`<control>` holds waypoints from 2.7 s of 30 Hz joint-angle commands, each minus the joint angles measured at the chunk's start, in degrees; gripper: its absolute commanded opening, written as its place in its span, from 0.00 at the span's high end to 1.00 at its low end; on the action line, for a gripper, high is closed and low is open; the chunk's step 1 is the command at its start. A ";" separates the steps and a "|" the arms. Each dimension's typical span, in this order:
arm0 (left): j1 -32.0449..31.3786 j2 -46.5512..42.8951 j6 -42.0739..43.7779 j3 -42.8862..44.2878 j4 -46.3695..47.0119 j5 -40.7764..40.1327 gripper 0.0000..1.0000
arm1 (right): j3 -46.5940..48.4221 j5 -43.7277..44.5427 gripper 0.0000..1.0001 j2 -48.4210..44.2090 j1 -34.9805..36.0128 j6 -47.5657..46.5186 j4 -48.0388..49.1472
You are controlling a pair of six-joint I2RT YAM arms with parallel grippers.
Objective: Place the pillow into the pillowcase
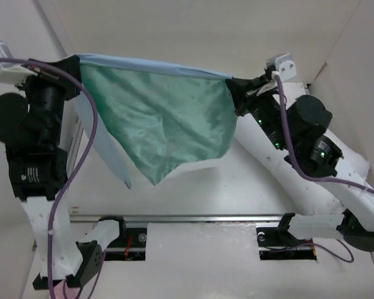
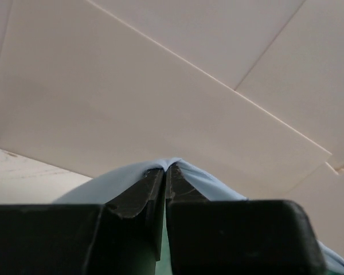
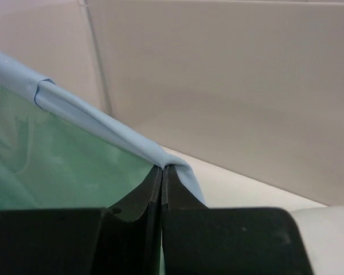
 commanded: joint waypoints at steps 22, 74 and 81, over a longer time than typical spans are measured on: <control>22.05 40.52 -2.75 42.74 24.51 9.70 1.00 | 49.82 -10.84 1.00 37.01 -22.46 -7.79 15.38; -20.29 39.78 8.49 -26.97 6.41 -4.17 0.02 | 7.60 -1.26 0.01 34.97 -38.17 8.29 -19.61; -27.95 63.61 11.93 0.07 -9.03 -15.05 0.15 | 11.85 -12.66 0.01 51.48 -44.96 8.29 -22.25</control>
